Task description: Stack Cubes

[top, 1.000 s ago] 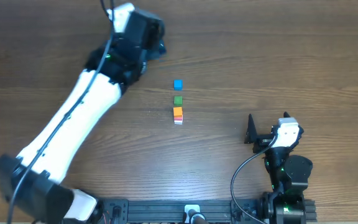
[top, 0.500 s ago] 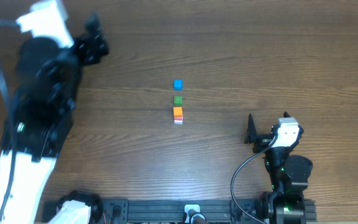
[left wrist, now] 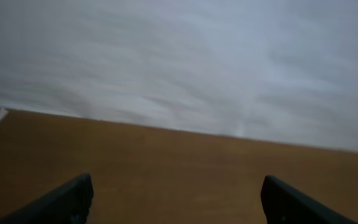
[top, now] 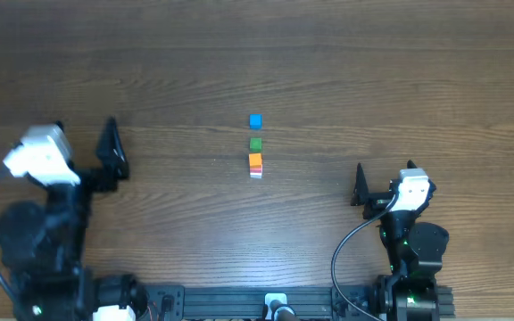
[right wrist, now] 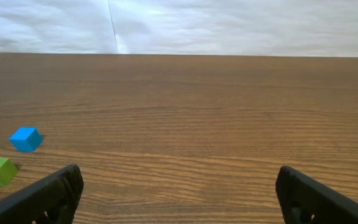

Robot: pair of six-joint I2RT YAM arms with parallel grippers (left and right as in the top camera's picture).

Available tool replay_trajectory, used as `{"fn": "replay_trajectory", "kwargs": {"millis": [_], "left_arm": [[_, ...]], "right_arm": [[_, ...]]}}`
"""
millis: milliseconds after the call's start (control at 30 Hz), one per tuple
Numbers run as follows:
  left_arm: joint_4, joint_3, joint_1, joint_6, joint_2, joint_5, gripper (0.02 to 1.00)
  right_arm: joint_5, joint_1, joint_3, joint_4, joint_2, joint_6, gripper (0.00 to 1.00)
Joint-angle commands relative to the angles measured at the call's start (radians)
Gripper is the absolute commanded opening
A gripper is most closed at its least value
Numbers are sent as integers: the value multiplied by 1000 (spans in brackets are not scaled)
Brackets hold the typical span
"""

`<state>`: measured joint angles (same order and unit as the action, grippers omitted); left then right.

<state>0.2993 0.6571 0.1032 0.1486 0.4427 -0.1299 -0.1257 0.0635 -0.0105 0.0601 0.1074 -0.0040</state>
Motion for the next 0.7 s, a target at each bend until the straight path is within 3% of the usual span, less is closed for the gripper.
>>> {"fn": "replay_trajectory", "kwargs": {"millis": [33,300,700], "left_arm": [[-24,-151,-16,-41,-141,-60,869],[-235,-400,-91,-63,-292,-151,882],[-275,-552,-158,-81,-343,-150,888]], "right_arm": [[-12,-6,5,3,-7,-5,993],[-12,-6,5,3,-7,-5,993],[-12,-6,5,4,-7,-5,991]]}}
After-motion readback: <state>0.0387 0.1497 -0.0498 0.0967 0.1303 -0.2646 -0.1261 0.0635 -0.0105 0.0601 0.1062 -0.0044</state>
